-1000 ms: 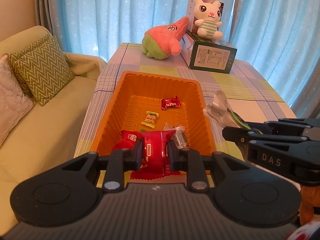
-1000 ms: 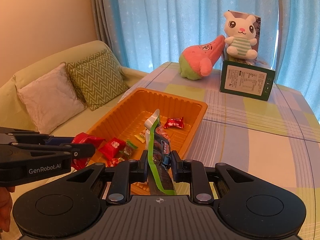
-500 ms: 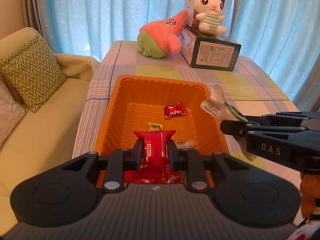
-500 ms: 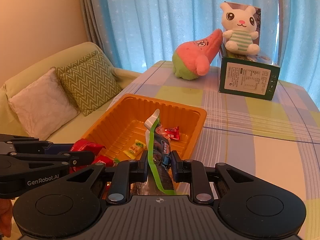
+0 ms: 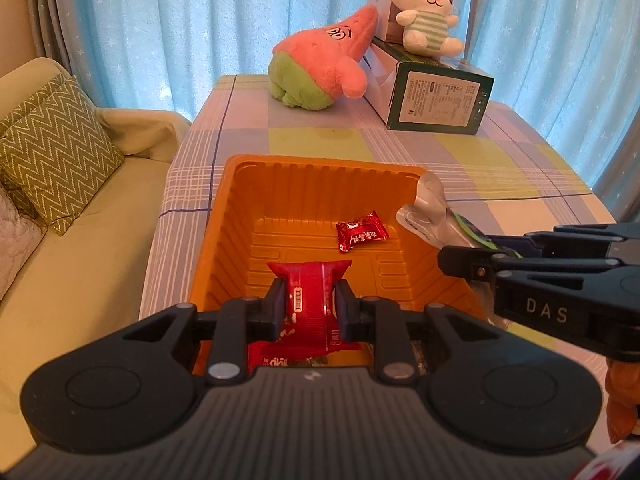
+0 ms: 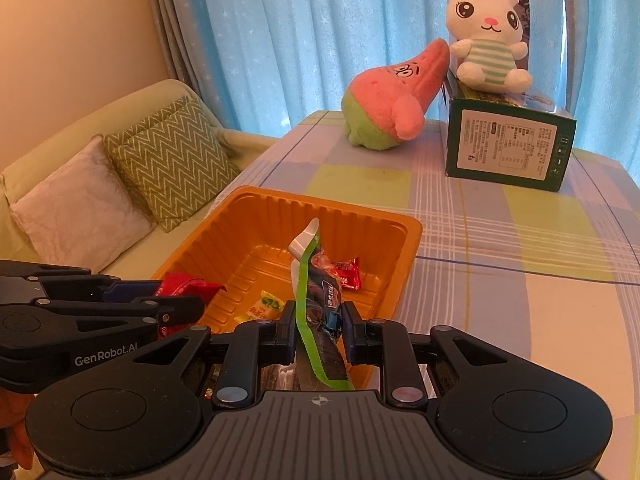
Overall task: Organize snacks
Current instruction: 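Open the left tool to drop the red candy into the tray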
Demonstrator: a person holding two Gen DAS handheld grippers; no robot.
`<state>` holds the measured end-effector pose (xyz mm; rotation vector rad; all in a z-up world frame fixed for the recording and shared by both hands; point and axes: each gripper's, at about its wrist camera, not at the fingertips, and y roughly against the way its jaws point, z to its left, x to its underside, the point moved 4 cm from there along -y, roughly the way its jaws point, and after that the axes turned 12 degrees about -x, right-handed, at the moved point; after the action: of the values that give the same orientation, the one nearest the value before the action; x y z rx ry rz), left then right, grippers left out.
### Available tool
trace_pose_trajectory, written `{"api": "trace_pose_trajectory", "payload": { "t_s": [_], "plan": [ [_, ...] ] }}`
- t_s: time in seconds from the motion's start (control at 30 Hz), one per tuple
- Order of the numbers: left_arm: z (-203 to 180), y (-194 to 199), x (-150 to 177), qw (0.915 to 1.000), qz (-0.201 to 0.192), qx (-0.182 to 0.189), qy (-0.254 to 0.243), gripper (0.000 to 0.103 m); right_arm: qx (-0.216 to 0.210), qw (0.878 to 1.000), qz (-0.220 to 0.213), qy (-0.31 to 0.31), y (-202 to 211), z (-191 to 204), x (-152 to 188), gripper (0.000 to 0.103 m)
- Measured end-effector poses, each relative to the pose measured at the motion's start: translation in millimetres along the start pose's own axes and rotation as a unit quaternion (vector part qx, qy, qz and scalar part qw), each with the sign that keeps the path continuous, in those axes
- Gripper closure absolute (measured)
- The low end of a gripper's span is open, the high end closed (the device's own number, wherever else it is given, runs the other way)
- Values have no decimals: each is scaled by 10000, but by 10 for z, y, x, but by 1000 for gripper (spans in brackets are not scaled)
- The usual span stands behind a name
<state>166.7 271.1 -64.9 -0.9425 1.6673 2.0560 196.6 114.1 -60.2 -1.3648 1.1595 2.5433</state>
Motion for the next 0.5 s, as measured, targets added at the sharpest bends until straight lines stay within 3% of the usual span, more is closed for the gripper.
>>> {"api": "trace_pose_trajectory", "payload": {
  "t_s": [0.3, 0.37, 0.4, 0.5],
  "plan": [
    [-23, -153, -50, 10000, 51, -3, -38, 80, 25, 10000, -7, -42, -53, -55, -36, 81],
    [-13, -180, -63, 10000, 71, -12, 9, 69, 28, 10000, -2, -58, -61, -73, -37, 81],
    [-4, -180, -59, 10000, 59, -36, 22, 55, 29, 10000, 3, -68, -61, -82, -36, 81],
    [26, -148, -39, 10000, 28, -24, 52, 53, 25, 9999, 7, -102, -53, -98, -23, 81]
  ]
}}
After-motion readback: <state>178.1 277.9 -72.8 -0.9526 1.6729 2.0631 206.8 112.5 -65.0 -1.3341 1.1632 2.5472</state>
